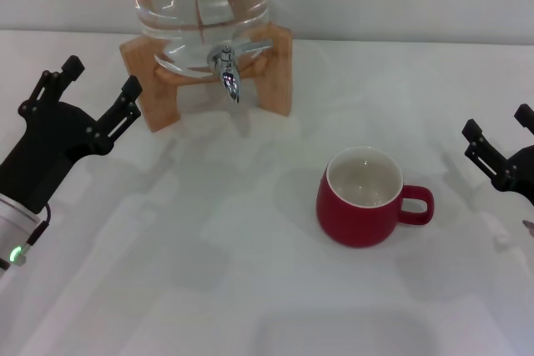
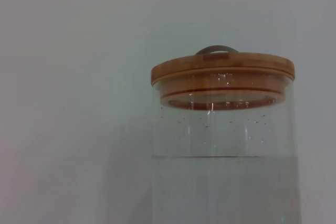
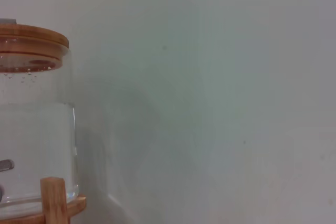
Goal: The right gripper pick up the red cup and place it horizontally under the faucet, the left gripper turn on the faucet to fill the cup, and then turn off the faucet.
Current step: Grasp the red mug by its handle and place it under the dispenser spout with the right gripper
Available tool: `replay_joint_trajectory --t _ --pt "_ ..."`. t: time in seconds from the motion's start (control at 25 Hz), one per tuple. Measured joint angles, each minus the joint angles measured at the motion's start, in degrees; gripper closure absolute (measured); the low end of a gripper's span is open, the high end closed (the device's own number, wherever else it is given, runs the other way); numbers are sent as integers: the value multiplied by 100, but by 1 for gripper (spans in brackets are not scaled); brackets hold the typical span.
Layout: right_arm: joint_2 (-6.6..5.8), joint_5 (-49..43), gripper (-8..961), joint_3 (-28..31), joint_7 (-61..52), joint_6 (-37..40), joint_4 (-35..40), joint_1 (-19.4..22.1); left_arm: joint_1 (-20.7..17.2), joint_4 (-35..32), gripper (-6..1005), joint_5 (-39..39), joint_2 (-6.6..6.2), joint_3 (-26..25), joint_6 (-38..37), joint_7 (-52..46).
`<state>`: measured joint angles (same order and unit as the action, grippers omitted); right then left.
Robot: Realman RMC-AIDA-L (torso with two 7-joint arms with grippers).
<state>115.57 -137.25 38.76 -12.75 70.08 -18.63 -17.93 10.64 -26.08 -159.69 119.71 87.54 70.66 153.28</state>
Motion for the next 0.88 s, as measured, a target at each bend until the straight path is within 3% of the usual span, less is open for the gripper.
replay_joint_trajectory --t 0.56,0.88 --pt "1 3 109 -1 27 36 78 54 0 7 125 -1 -1 0 0 -6" --pt "-8 -41 110 -69 40 451 385 151 -1 22 124 0 -1 0 0 -9"
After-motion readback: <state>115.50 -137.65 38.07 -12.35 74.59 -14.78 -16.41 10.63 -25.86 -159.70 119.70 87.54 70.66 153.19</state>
